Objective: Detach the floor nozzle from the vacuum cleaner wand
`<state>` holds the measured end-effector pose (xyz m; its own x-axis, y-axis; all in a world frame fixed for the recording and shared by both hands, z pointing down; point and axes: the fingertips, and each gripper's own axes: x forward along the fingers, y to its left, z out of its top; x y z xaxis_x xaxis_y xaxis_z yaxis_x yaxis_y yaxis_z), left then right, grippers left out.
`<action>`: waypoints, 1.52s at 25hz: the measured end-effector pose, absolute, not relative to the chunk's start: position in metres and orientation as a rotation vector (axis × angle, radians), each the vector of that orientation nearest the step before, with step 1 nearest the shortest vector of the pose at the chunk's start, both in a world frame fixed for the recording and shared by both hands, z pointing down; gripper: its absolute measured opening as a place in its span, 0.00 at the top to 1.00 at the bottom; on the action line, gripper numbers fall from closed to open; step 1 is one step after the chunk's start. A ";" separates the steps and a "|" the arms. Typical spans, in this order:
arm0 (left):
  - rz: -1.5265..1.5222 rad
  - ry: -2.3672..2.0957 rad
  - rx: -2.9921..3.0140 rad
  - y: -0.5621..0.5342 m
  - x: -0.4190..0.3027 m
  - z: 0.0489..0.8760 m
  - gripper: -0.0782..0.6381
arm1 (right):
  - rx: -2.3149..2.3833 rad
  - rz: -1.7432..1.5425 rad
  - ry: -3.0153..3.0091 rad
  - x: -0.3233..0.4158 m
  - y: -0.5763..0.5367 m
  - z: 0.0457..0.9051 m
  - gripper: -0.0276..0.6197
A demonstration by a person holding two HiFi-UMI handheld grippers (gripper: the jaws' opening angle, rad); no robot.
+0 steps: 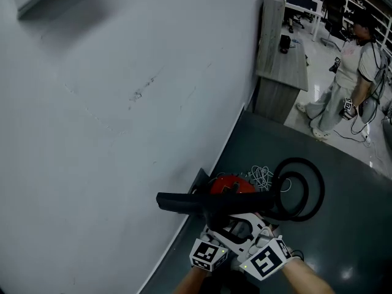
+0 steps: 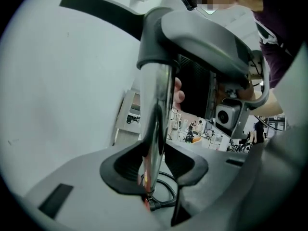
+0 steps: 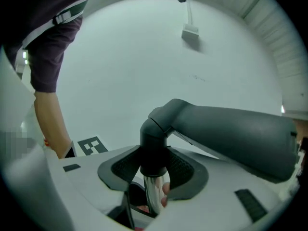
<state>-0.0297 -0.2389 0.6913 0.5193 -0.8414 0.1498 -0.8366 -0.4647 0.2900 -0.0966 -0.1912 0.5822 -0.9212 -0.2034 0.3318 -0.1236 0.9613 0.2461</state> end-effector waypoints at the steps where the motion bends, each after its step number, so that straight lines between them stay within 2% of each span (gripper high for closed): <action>1: -0.016 -1.389 2.444 -0.238 -0.029 0.691 0.69 | 0.251 -0.375 -2.738 -0.096 -0.189 0.582 0.69; 3: -0.013 -1.383 2.449 -0.237 -0.028 0.691 0.69 | 0.263 -0.389 -2.749 -0.094 -0.186 0.583 0.69; 7: -0.010 -1.389 2.432 -0.236 -0.031 0.694 0.69 | 0.256 0.006 -2.942 -0.095 -0.199 0.562 0.69; 11: -0.002 -1.396 2.415 -0.236 -0.034 0.696 0.69 | 0.218 -0.103 -2.849 -0.090 -0.200 0.558 0.69; 16: -0.025 -1.405 2.380 -0.235 -0.035 0.699 0.69 | 0.362 -0.001 -3.029 -0.085 -0.213 0.529 0.69; 20: -0.031 -1.373 2.370 -0.231 -0.032 0.698 0.60 | 0.401 -0.001 -3.035 -0.077 -0.220 0.522 0.69; 24: -0.025 -1.374 2.362 -0.219 -0.036 0.689 0.58 | 0.460 0.062 -2.999 -0.063 -0.224 0.522 0.69; 32: -0.129 -1.392 2.296 -0.194 -0.062 0.614 0.58 | 0.588 0.271 -2.987 -0.029 -0.230 0.499 0.69; 38: -0.155 -1.476 2.321 -0.181 -0.084 0.519 0.59 | 0.676 0.378 -3.021 -0.009 -0.220 0.452 0.69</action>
